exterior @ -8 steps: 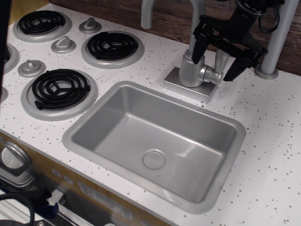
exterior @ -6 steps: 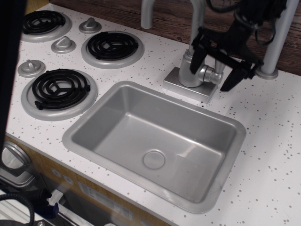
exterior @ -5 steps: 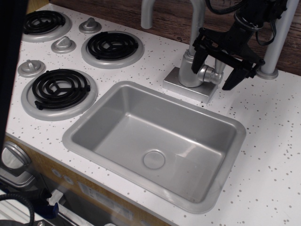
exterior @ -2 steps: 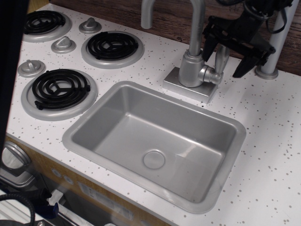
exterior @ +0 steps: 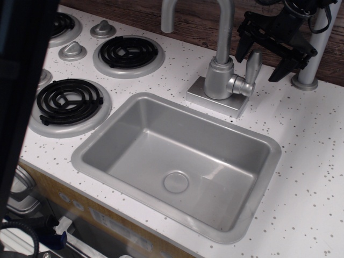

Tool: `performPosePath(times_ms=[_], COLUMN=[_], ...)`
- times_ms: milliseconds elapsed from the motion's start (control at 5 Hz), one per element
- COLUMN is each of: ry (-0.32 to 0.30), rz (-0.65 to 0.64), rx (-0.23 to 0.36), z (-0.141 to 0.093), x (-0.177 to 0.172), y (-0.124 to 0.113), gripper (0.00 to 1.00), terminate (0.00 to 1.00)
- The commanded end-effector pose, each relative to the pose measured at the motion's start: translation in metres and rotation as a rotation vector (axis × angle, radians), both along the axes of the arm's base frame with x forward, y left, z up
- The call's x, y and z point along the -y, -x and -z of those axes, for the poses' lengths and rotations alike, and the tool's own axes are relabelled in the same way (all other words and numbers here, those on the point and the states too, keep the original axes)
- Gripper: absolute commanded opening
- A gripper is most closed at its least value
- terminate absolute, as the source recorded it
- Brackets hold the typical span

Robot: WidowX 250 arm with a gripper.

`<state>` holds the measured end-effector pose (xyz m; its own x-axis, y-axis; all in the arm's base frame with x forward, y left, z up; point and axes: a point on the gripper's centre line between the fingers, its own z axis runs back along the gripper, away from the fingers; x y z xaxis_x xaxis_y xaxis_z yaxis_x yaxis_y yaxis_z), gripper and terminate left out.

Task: Lever vertical to front

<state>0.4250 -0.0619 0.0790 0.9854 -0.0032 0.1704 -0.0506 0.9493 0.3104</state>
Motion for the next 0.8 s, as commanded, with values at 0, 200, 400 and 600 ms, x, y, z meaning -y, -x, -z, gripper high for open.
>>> performPosePath(times_ms=[0, 200, 400, 600], ry=[0.003, 0.007, 0.022, 0.043], rz=[-0.026, -0.035, -0.061, -0.102], rx=[0.058, 0.053, 0.029, -0.007], z=[-0.019, -0.017, -0.016, -0.012], x=[-0.004, -0.004, -0.002, -0.001], y=[-0.009, -0.007, 0.002, 0.023], gripper=[0.0, 0.0, 0.0, 0.0], terminate=[0.0, 0.0, 0.0, 0.0])
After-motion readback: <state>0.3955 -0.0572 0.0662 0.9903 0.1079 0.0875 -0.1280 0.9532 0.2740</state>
